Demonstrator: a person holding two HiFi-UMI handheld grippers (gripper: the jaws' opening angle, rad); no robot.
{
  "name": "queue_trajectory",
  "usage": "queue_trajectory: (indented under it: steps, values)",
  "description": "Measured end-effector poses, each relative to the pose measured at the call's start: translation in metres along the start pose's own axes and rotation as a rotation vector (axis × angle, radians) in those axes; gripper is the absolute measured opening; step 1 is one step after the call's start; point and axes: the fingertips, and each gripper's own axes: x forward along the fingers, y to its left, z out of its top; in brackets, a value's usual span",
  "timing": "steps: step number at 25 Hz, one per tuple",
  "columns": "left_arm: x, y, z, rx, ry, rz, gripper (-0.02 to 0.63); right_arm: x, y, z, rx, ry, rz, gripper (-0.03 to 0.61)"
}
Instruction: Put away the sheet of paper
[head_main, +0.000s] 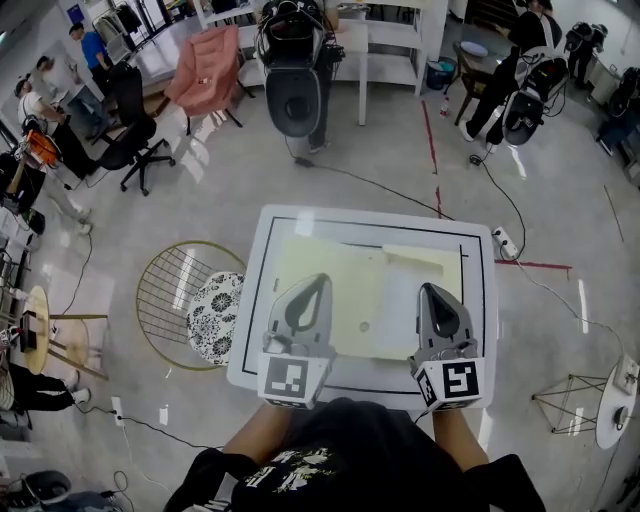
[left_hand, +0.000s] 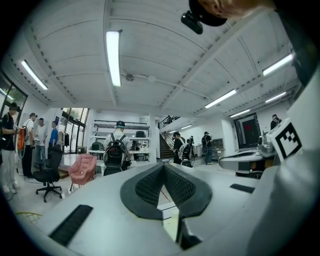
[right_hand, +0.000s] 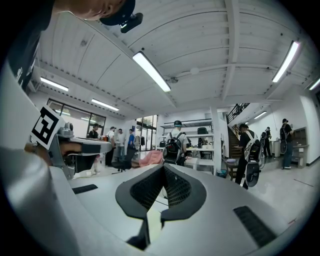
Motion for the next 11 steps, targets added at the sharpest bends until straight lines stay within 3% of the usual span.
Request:
queue_trajectory:
  steps: [11]
  values:
    - [0.0060, -0.0070, -0.0074, 0.001, 0.013, 0.005, 0.002, 0.0008, -0.0046, -0.0019, -0.014, -0.005, 0.014, -0.002]
